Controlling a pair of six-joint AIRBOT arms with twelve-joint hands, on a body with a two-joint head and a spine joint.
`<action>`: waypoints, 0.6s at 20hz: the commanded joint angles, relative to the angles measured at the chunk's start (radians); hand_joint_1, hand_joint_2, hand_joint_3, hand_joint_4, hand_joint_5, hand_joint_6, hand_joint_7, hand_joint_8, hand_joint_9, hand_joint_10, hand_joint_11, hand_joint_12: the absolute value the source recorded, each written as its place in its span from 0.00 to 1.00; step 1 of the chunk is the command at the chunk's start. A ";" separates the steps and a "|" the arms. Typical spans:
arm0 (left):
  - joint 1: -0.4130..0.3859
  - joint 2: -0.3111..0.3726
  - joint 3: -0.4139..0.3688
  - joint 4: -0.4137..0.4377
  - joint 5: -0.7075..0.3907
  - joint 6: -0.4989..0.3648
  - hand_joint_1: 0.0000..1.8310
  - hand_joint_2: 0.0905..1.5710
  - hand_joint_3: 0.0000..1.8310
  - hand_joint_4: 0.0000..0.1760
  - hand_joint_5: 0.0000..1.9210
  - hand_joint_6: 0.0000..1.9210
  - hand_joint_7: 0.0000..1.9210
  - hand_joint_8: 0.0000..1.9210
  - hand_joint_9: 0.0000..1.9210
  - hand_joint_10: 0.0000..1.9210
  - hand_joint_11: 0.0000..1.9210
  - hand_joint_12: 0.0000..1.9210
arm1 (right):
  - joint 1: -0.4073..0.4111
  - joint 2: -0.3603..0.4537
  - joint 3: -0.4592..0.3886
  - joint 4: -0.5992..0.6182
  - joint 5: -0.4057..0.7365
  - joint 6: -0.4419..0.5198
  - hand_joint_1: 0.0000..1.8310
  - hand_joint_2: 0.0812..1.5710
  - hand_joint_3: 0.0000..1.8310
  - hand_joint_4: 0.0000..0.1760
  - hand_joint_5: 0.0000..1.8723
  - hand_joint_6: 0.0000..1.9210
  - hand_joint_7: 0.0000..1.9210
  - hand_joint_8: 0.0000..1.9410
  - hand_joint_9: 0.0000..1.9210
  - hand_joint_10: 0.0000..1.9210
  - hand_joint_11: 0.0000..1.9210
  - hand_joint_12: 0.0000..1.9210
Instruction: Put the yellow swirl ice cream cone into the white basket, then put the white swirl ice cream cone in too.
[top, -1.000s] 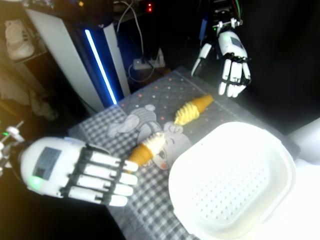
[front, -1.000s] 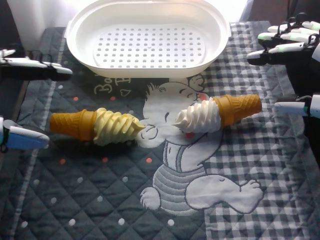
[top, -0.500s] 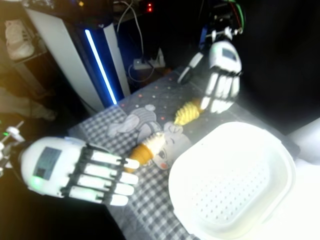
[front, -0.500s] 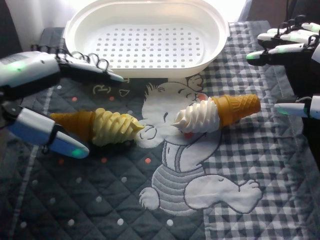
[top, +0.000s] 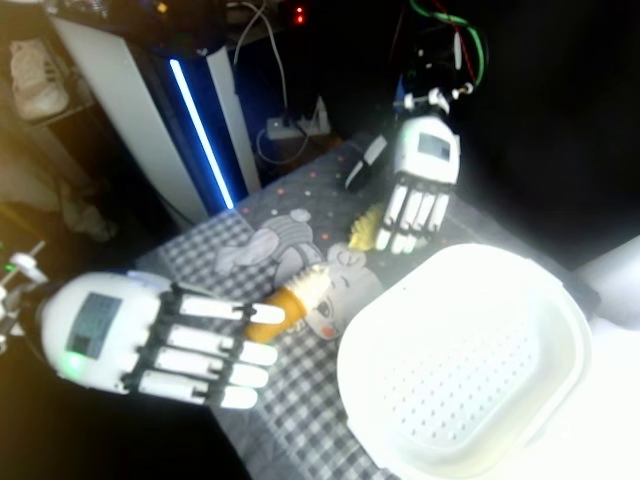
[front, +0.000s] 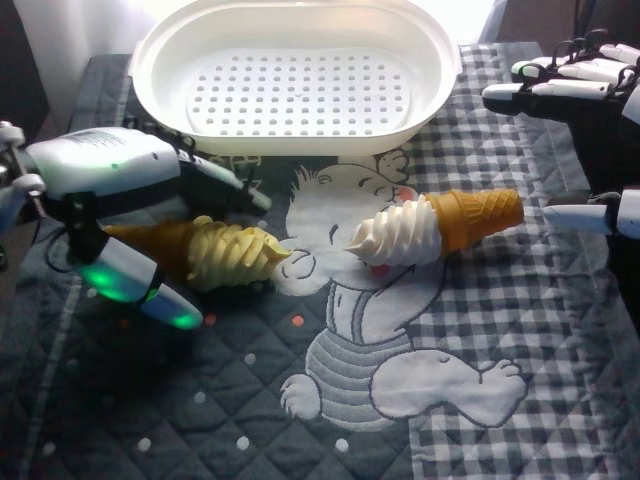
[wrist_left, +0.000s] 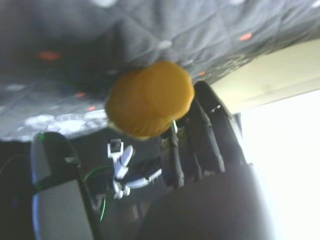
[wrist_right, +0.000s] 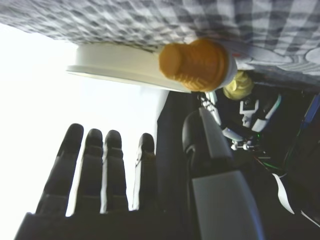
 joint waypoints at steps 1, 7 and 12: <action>-0.023 -0.013 0.005 0.005 -0.052 -0.006 0.67 0.55 0.01 0.00 0.46 0.01 0.53 0.09 0.51 0.30 0.42 0.59 | 0.014 0.002 0.006 0.035 0.123 0.005 0.51 0.68 0.00 0.81 0.17 0.00 0.11 0.00 0.10 0.00 0.00 0.30; -0.056 -0.058 0.051 0.001 -0.015 0.014 0.68 0.74 0.00 0.00 0.50 0.45 0.41 0.79 0.42 0.77 0.45 0.80 | 0.014 0.002 0.007 0.035 0.123 0.006 0.51 0.68 0.00 0.81 0.18 0.00 0.11 0.00 0.10 0.00 0.00 0.28; -0.112 -0.026 0.054 -0.057 -0.054 0.059 0.68 0.71 0.00 0.00 0.51 0.42 0.47 0.68 0.48 0.63 0.44 0.73 | 0.014 0.002 0.008 0.036 0.123 0.006 0.52 0.69 0.00 0.63 0.19 0.00 0.12 0.00 0.12 0.00 0.00 0.33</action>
